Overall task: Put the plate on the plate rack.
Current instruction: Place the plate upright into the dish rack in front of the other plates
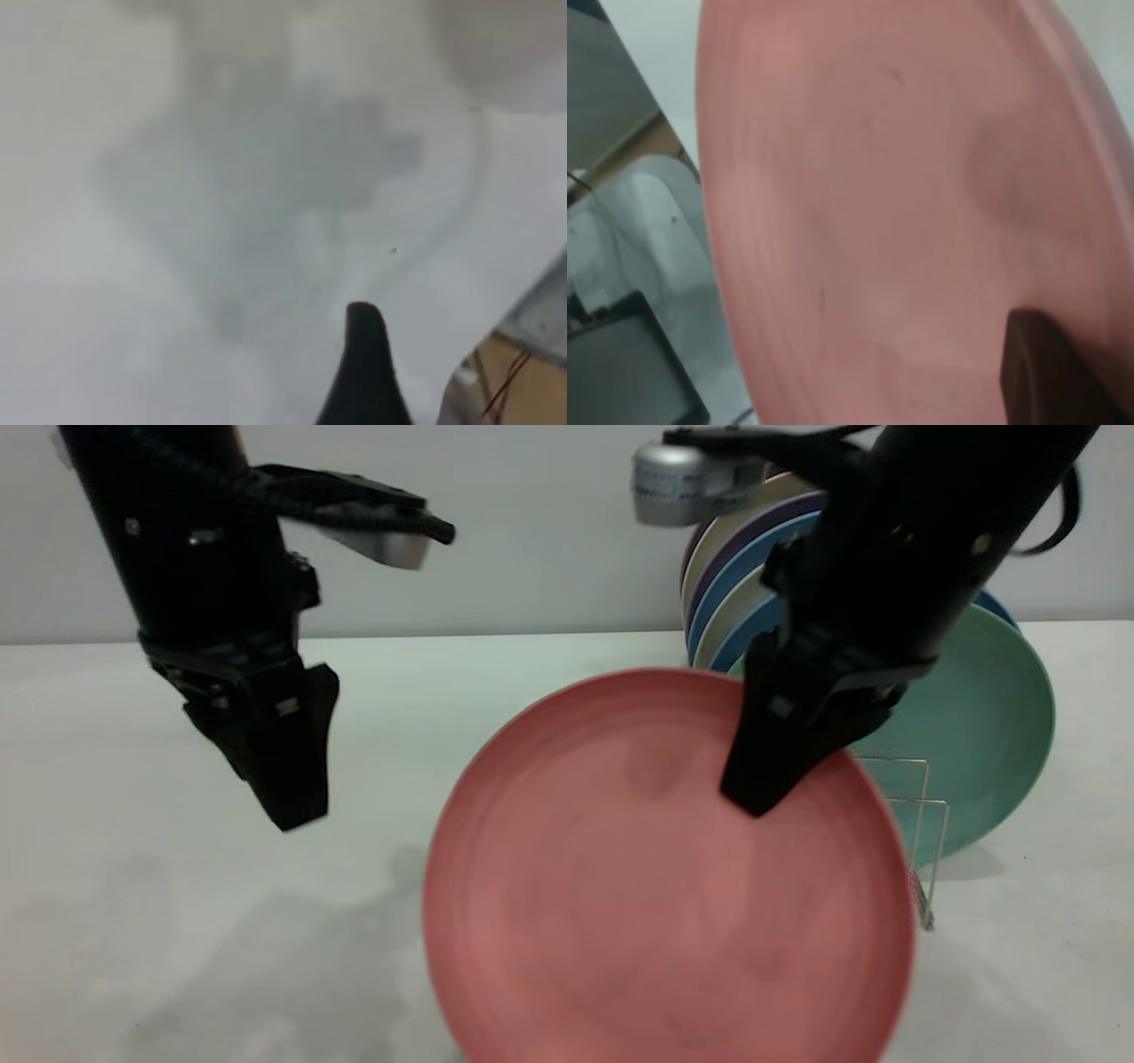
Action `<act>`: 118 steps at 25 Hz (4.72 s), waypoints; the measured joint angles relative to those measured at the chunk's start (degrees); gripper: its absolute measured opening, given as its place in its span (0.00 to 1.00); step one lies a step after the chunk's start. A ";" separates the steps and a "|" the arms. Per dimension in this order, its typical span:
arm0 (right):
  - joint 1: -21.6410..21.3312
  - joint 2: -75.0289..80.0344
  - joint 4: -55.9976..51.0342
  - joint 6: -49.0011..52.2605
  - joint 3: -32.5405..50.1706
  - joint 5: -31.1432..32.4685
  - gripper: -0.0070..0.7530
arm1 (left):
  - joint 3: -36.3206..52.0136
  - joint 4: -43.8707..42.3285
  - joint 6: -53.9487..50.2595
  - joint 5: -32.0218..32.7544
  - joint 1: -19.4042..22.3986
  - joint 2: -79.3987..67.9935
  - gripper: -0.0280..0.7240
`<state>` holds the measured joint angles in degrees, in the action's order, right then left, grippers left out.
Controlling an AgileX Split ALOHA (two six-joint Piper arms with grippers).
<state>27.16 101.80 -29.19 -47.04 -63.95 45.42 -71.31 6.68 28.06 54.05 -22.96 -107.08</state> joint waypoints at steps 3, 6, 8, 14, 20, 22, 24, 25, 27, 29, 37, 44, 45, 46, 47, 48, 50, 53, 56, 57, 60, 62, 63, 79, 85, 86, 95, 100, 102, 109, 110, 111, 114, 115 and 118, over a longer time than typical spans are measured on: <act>0.00 -2.09 4.40 3.41 -0.41 1.58 0.10 | 0.00 -1.01 -7.43 -1.76 2.54 0.00 0.79; 0.00 -3.85 9.95 7.41 -1.72 3.16 0.10 | 0.00 -1.32 -12.80 -2.40 5.55 0.00 0.76; 0.00 -4.91 13.68 9.77 -2.83 4.11 0.10 | 0.00 -1.50 -15.14 -2.60 6.95 0.00 0.75; 1.81 -5.30 25.54 16.59 -5.35 7.54 0.10 | 0.00 -1.54 -19.04 -2.89 8.47 0.00 0.75; 7.31 -7.43 36.90 23.65 -5.77 8.57 0.10 | 0.00 -1.54 -21.37 -3.90 8.47 0.00 0.75; 9.21 -8.70 38.69 24.96 -5.94 8.76 0.10 | 0.00 -1.54 -21.41 -3.95 8.47 0.00 0.75; 10.95 -9.88 40.78 26.62 -6.19 9.09 0.10 | 0.00 -1.54 -21.41 -3.95 8.47 0.00 0.75; 11.77 -10.30 42.01 27.34 -6.29 9.22 0.10 | 0.00 -1.54 -21.43 -4.07 8.47 0.00 0.75; 13.83 -10.99 45.85 29.28 -6.41 9.59 0.10 | 0.00 -1.54 -21.54 -4.07 8.47 0.00 0.75; 16.07 -11.10 50.43 31.52 -6.41 10.21 0.10 | 0.00 -1.54 -21.55 -4.07 8.47 0.00 0.75; 19.19 -11.10 61.53 37.08 -6.41 10.54 0.10 | 0.00 -1.54 -21.60 -4.07 8.47 0.00 0.75; 19.19 -10.34 67.22 39.24 -6.41 11.20 0.10 | 0.00 -1.54 -21.60 -4.07 8.47 0.00 0.75; 19.19 -9.97 67.66 39.44 -6.41 11.20 0.10 | 0.00 -1.54 -21.60 -4.07 8.47 0.00 0.75; 19.19 -9.67 68.12 39.76 -6.41 11.20 0.10 | 0.00 -1.54 -21.60 -4.07 8.47 0.00 0.75; 19.19 -9.33 68.64 40.19 -6.41 11.20 0.10 | 0.00 -1.54 -21.60 -4.07 8.47 0.00 0.75; 19.19 -9.11 69.55 40.63 -6.24 11.20 0.10 | 0.00 -1.54 -21.60 -4.07 8.47 0.00 0.75; 19.19 -8.85 70.83 41.14 -5.94 11.24 0.10 | 0.00 -1.54 -21.60 -4.08 8.47 0.00 0.75; 19.19 -8.73 72.87 42.46 -5.87 11.38 0.10 | 0.00 -1.54 -21.60 -4.08 8.47 0.00 0.75; 19.19 -8.47 75.36 43.59 -5.87 11.38 0.10 | 0.00 -1.54 -21.60 -4.08 8.47 0.00 0.75; 19.19 -8.22 75.68 43.72 -5.87 11.38 0.10 | 0.00 -1.54 -21.60 -4.08 8.47 0.00 0.75; 19.19 -7.24 76.05 43.98 -5.87 11.38 0.10 | 0.00 -1.54 -21.60 -4.08 8.47 0.00 0.75; 19.19 -6.50 76.39 44.11 -5.87 11.38 0.10 | 0.00 -1.54 -21.60 -4.08 8.47 0.00 0.75; 19.19 -6.26 76.46 44.16 -5.87 11.38 0.10 | 0.00 -1.54 -21.60 -4.08 8.47 0.00 0.75; 14.25 -4.70 74.13 45.12 -5.87 9.76 0.10 | 0.00 -1.54 -21.60 -4.08 8.47 0.00 0.75; 14.08 -4.21 73.73 45.07 -5.87 8.07 0.10 | 0.00 -1.54 -21.73 -4.08 8.47 0.00 0.75; 14.08 -3.79 73.84 45.07 -5.87 8.07 0.10 | 0.00 -1.54 -21.73 -4.08 8.47 0.00 0.75; 14.08 -1.37 72.77 45.02 -5.42 7.02 0.10 | 0.00 -1.54 -21.73 -4.12 8.47 0.00 0.75; 14.08 -1.37 72.99 45.07 -3.35 6.16 0.10 | 0.00 -1.54 -21.73 -4.38 8.47 0.00 0.75; 14.08 -1.37 73.28 45.18 -3.02 6.16 0.10 | 0.00 -1.54 -21.73 -4.48 8.47 0.00 0.75; 15.23 -2.44 74.01 45.18 -2.90 6.11 0.10 | 0.00 -1.54 -21.73 -4.50 8.47 0.00 0.75; 15.38 -2.49 74.01 45.18 -2.90 6.05 0.10 | 0.00 -1.54 -21.73 -4.50 8.47 0.00 0.75; 15.66 -2.49 74.01 45.18 -2.90 6.05 0.10 | 0.00 -1.54 -21.73 -4.50 8.47 0.00 0.75; 16.67 -2.49 74.06 45.13 -2.90 5.94 0.10 | 0.00 -1.54 -21.73 -4.50 8.47 0.00 0.75; 17.00 -2.49 74.06 45.13 -2.90 5.83 0.10 | 0.00 -1.54 -21.66 -4.50 8.47 0.00 0.75; 17.38 -2.49 73.49 45.08 -2.90 5.25 0.10 | 0.00 -1.54 -21.66 -4.50 8.47 0.00 0.75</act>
<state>44.54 99.31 44.30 -1.96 -66.85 50.67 -71.31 5.15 6.40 49.55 -14.48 -107.08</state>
